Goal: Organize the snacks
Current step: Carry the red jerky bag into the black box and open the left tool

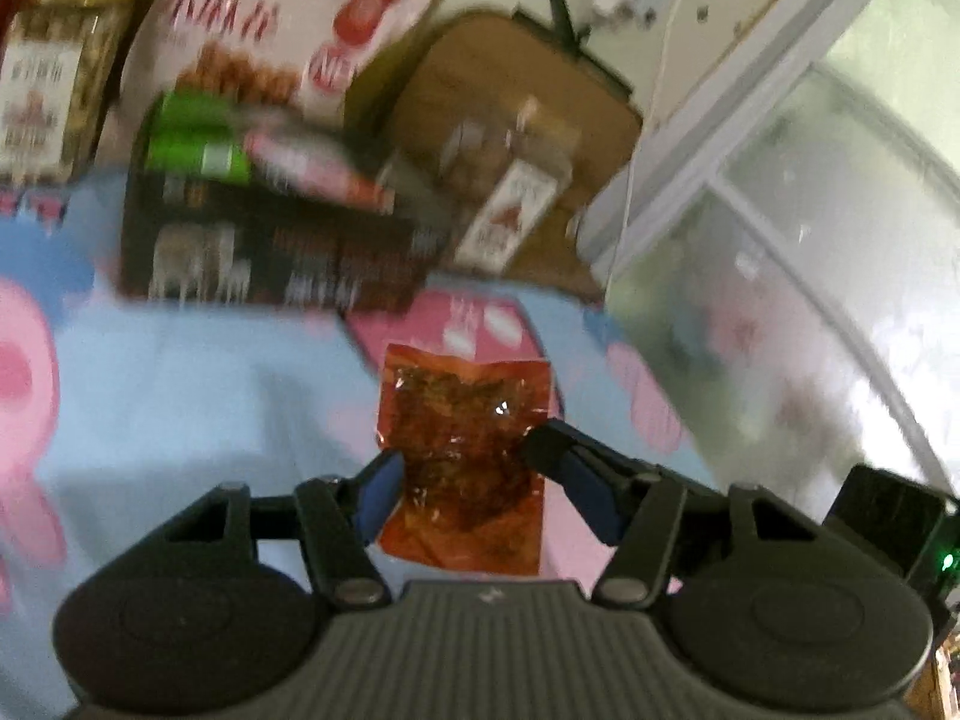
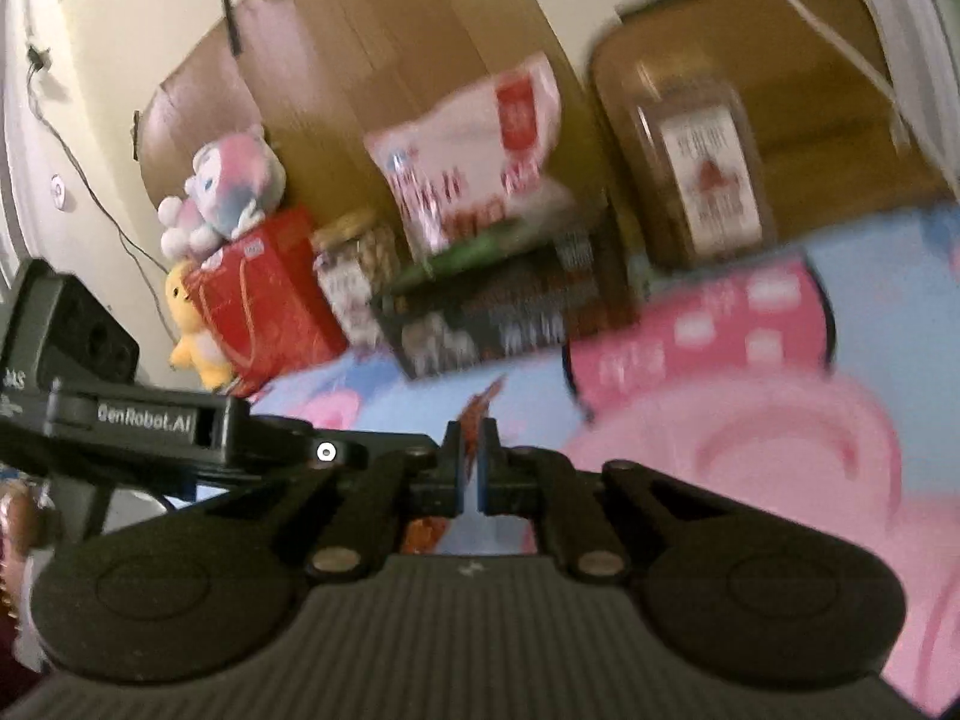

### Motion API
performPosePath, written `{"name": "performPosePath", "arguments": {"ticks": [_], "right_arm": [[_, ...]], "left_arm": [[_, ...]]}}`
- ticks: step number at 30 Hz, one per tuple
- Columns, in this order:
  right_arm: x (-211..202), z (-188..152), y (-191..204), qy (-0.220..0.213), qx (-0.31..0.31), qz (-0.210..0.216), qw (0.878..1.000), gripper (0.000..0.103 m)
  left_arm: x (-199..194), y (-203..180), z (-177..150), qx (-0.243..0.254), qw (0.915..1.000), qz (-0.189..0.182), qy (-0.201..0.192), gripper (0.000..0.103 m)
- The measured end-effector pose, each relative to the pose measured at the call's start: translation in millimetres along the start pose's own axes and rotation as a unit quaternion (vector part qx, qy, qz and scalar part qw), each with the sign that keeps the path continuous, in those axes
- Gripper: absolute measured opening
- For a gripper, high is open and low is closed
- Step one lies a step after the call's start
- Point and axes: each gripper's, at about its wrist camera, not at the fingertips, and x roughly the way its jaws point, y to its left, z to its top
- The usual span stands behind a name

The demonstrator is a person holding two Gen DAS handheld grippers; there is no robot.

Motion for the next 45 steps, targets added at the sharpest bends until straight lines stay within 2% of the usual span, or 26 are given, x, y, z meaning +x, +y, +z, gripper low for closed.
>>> {"name": "performPosePath", "arguments": {"ticks": [7, 11, 15, 18, 21, 22, 27, 28, 29, 32, 34, 36, 37, 40, 42, 45], "right_arm": [[40.0, 62.4, -10.6, -0.047, -0.011, 0.017, 0.999, 0.006], [80.6, 91.1, -30.1, -0.057, -0.016, 0.003, 0.998, 0.006], [124.7, 103.0, -52.1, -0.047, -0.018, -0.030, 0.998, 0.010], [145.9, 97.6, -59.7, -0.046, -0.041, -0.083, 0.995, 0.017], [138.5, 90.3, -67.5, -0.072, -0.036, -0.104, 0.991, 0.042], [133.3, 89.9, -68.5, -0.078, -0.035, -0.106, 0.991, 0.044], [104.5, 93.5, -64.6, -0.095, -0.021, -0.085, 0.992, 0.044], [97.4, 91.6, -62.4, -0.095, -0.018, -0.082, 0.992, 0.044], [89.5, 87.3, -59.0, -0.094, -0.016, -0.080, 0.992, 0.044], [70.6, 67.6, -46.9, -0.073, -0.008, -0.077, 0.994, 0.044], [57.7, 49.1, -38.2, -0.059, -0.002, -0.080, 0.995, 0.044], [46.8, 31.4, -28.0, -0.049, 0.007, -0.084, 0.995, 0.044], [40.7, 22.0, -23.5, -0.043, 0.012, -0.084, 0.995, 0.044], [32.0, -0.7, -12.2, -0.030, 0.024, -0.093, 0.995, 0.045], [21.9, -14.4, -8.9, -0.024, 0.035, -0.100, 0.994, 0.047], [8.0, -30.9, -5.5, -0.019, 0.051, -0.113, 0.992, 0.052]], "left_arm": [[8.1, -12.2, 77.1, 0.041, 0.9974, 0.035, -0.047, 0.059], [39.0, -4.0, 118.2, 0.050, 0.9956, 0.059, -0.053, 0.059], [79.1, 18.9, 144.6, 0.031, 0.9946, 0.090, -0.041, 0.063], [98.0, 30.2, 147.8, 0.018, 0.9930, 0.114, -0.026, 0.063], [94.9, 34.1, 142.3, 0.010, 0.9933, 0.110, -0.033, 0.067], [89.3, 32.9, 140.1, 0.010, 0.9928, 0.113, -0.040, 0.068], [44.1, 17.5, 124.6, 0.026, 0.9895, 0.119, -0.077, 0.068], [33.3, 12.5, 117.2, 0.034, 0.9876, 0.128, -0.085, 0.072], [23.8, 6.8, 107.9, 0.043, 0.9847, 0.143, -0.090, 0.080], [7.4, -9.6, 78.7, 0.074, 0.9710, 0.200, -0.107, 0.086], [1.6, -19.8, 53.3, 0.097, 0.9613, 0.235, -0.106, 0.086], [-2.7, -24.8, 30.0, 0.107, 0.9553, 0.256, -0.102, 0.092], [-3.5, -26.6, 18.4, 0.109, 0.9535, 0.263, -0.098, 0.098], [-6.0, -31.1, -9.8, 0.116, 0.9478, 0.285, -0.083, 0.103], [-6.8, -32.7, -24.7, 0.120, 0.9452, 0.295, -0.071, 0.103], [-11.1, -30.8, -46.0, 0.112, 0.9459, 0.299, -0.060, 0.103]]}}
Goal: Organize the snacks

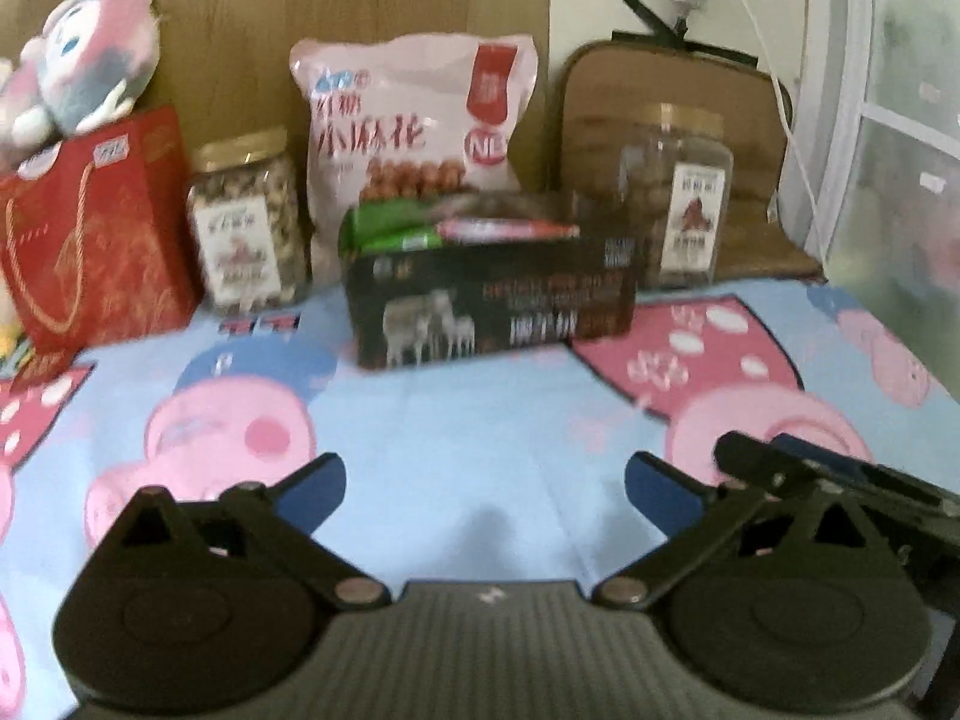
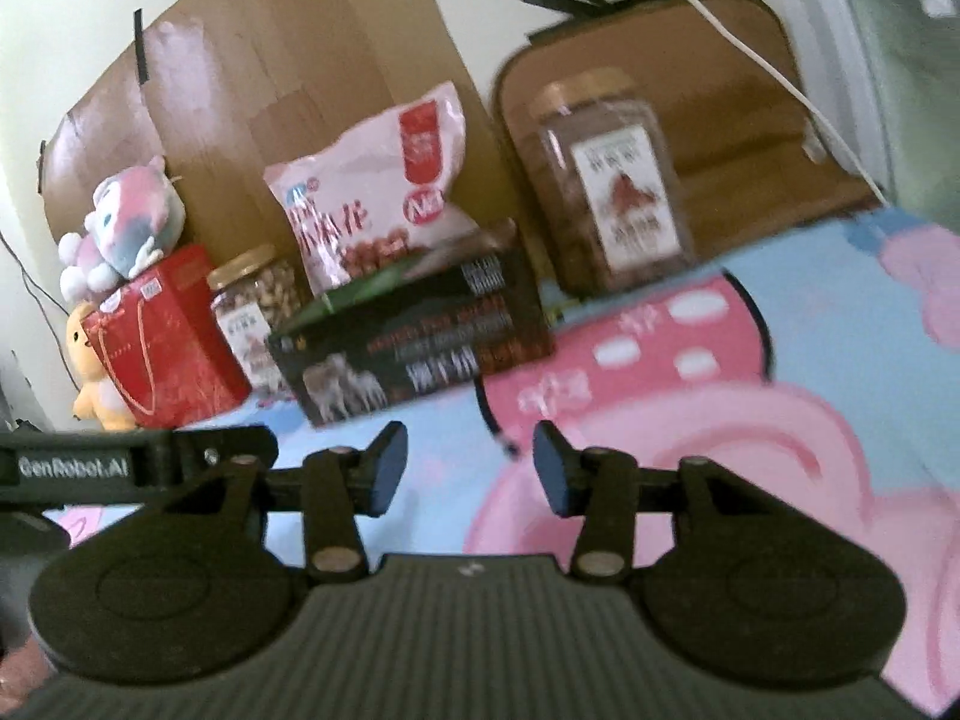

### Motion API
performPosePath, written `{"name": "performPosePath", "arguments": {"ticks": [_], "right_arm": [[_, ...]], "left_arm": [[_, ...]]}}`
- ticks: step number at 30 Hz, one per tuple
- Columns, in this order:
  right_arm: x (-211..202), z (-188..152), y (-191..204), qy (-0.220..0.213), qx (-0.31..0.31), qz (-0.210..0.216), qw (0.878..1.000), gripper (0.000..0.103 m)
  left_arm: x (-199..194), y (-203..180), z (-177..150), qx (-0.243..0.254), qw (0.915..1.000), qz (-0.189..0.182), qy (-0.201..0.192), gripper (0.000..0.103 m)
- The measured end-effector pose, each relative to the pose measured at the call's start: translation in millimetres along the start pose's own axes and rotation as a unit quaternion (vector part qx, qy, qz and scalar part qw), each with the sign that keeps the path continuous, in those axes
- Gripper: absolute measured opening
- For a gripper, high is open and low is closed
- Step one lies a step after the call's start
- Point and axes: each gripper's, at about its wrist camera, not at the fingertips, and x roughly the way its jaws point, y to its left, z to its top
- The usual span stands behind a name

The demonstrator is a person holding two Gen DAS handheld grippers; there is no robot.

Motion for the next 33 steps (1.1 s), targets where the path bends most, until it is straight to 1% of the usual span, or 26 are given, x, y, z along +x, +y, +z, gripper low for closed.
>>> {"name": "performPosePath", "arguments": {"ticks": [5, 10, 12, 15, 17, 29, 33], "right_arm": [[-17.3, -12.8, 1.9, 0.000, 0.000, -0.016, 1.000, 0.054], [-22.9, -18.7, 4.2, -0.003, -0.004, -0.022, 1.000, 0.057], [-22.0, -21.2, 5.0, 0.000, -0.005, -0.023, 1.000, 0.057], [-20.2, -23.2, 8.8, 0.005, -0.009, -0.019, 1.000, 0.057], [-20.1, -23.3, 11.0, 0.002, -0.013, -0.018, 1.000, 0.059], [-20.1, -21.9, 12.1, -0.006, -0.014, -0.015, 1.000, 0.061], [-20.7, -22.2, 12.8, -0.008, -0.014, -0.014, 1.000, 0.061]], "left_arm": [[-5.5, 9.1, -25.2, -0.036, 0.9991, 0.013, 0.019, 0.103], [-6.3, 21.5, -39.8, -0.065, 0.9966, 0.041, 0.029, 0.103], [-6.8, 24.7, -43.1, -0.069, 0.9958, 0.053, 0.029, 0.103], [-8.2, 26.4, -45.2, -0.067, 0.9953, 0.065, 0.024, 0.103], [-10.2, 26.5, -45.9, -0.066, 0.9952, 0.071, 0.016, 0.103], [-18.3, 18.7, -40.6, -0.030, 0.9955, 0.089, -0.014, 0.103], [-19.0, 15.2, -40.5, -0.019, 0.9946, 0.101, -0.011, 0.103]]}}
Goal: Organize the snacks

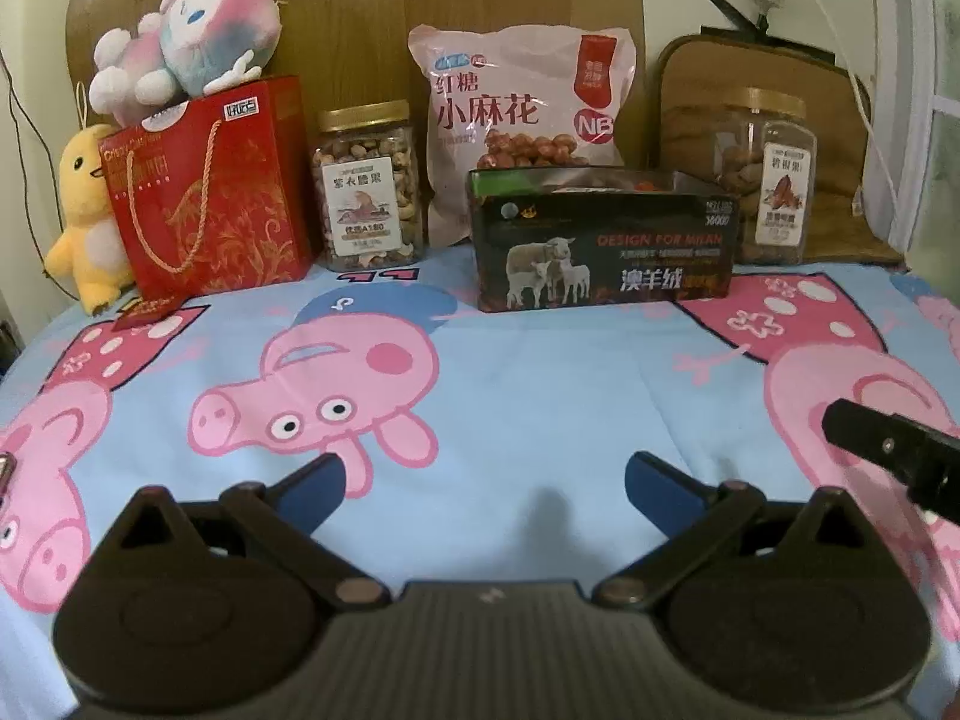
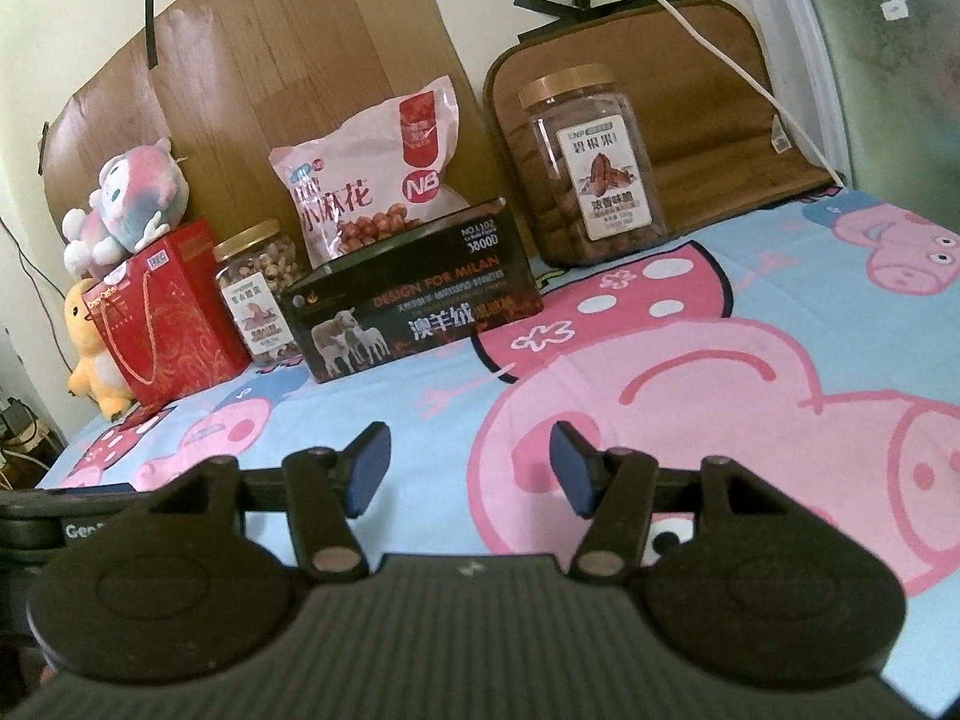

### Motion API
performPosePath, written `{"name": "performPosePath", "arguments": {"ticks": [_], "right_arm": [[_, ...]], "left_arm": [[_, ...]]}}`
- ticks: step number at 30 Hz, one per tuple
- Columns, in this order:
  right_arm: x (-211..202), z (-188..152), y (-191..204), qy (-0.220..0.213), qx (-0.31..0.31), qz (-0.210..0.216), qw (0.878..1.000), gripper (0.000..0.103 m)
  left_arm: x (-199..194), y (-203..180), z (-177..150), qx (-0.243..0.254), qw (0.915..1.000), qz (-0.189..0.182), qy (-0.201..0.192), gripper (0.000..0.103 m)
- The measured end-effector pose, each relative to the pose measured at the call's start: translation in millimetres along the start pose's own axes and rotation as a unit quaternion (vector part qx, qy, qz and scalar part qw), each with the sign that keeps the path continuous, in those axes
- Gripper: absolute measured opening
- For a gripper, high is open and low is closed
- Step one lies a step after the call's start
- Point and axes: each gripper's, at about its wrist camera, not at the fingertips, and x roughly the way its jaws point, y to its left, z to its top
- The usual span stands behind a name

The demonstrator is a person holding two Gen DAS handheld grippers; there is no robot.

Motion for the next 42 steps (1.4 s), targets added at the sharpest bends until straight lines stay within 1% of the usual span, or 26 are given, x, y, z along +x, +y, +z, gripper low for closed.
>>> {"name": "performPosePath", "arguments": {"ticks": [10, 15, 20, 31, 42], "right_arm": [[-1.2, 0.2, 0.5, 0.000, 0.001, 0.002, 1.000, 0.062], [-2.2, 0.0, 1.3, -0.001, 0.001, 0.002, 1.000, 0.063], [-2.9, -0.5, 1.3, -0.003, 0.001, 0.002, 1.000, 0.064], [-5.0, 0.0, 0.1, -0.006, 0.005, 0.001, 1.000, 0.065], [-7.4, 0.1, -0.8, -0.010, 0.009, 0.001, 1.000, 0.067]], "left_arm": [[-2.1, -6.7, -2.2, 0.021, 0.9995, 0.023, -0.002, 0.103], [-4.3, -5.2, -1.7, 0.019, 0.9995, 0.025, -0.004, 0.103], [-6.4, -6.4, -2.6, 0.021, 0.9991, 0.035, -0.009, 0.103], [-3.3, -4.2, -3.0, 0.011, 0.9994, 0.032, 0.011, 0.103], [-5.0, -2.7, -2.1, 0.010, 0.9991, 0.040, 0.007, 0.103]]}}
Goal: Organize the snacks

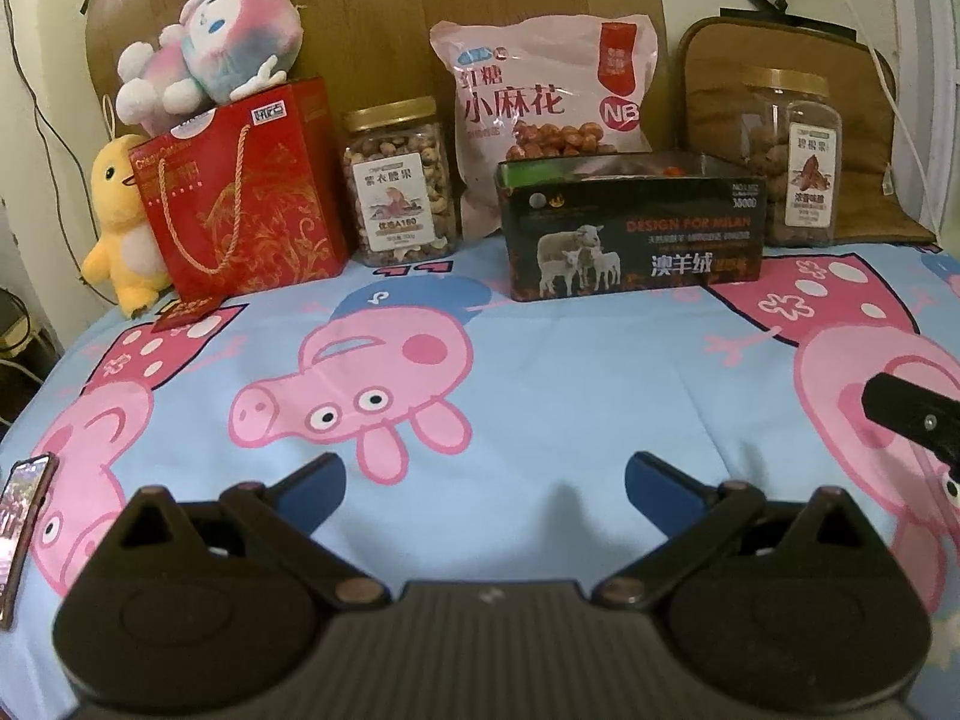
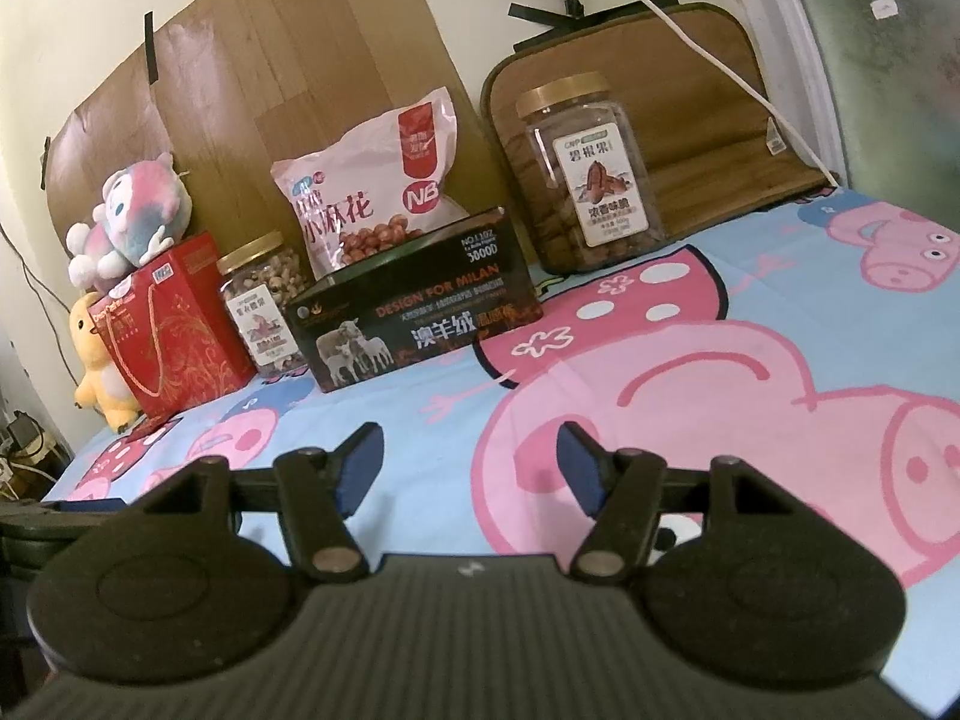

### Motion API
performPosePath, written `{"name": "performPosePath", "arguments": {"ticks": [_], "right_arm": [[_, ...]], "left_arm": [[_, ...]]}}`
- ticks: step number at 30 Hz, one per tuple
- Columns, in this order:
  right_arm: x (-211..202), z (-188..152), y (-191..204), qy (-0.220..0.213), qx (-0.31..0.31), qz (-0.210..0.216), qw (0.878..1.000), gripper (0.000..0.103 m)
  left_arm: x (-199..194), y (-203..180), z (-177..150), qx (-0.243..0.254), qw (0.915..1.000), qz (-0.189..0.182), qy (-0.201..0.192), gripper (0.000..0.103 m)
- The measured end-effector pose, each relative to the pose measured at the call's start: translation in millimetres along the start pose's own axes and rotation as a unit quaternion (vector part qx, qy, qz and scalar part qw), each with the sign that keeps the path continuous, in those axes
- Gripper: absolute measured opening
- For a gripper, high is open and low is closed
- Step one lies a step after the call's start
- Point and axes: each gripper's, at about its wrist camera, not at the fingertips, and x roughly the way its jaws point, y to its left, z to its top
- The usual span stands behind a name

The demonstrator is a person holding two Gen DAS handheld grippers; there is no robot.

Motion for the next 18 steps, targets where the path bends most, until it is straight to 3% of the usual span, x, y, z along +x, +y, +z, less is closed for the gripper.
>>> {"name": "performPosePath", "arguments": {"ticks": [18], "right_arm": [[-1.6, -0.2, 2.0, -0.006, 0.000, 0.000, 1.000, 0.068]], "left_arm": [[-14.5, -2.3, 5.0, 0.016, 0.9982, 0.035, -0.045, 0.103]]}}
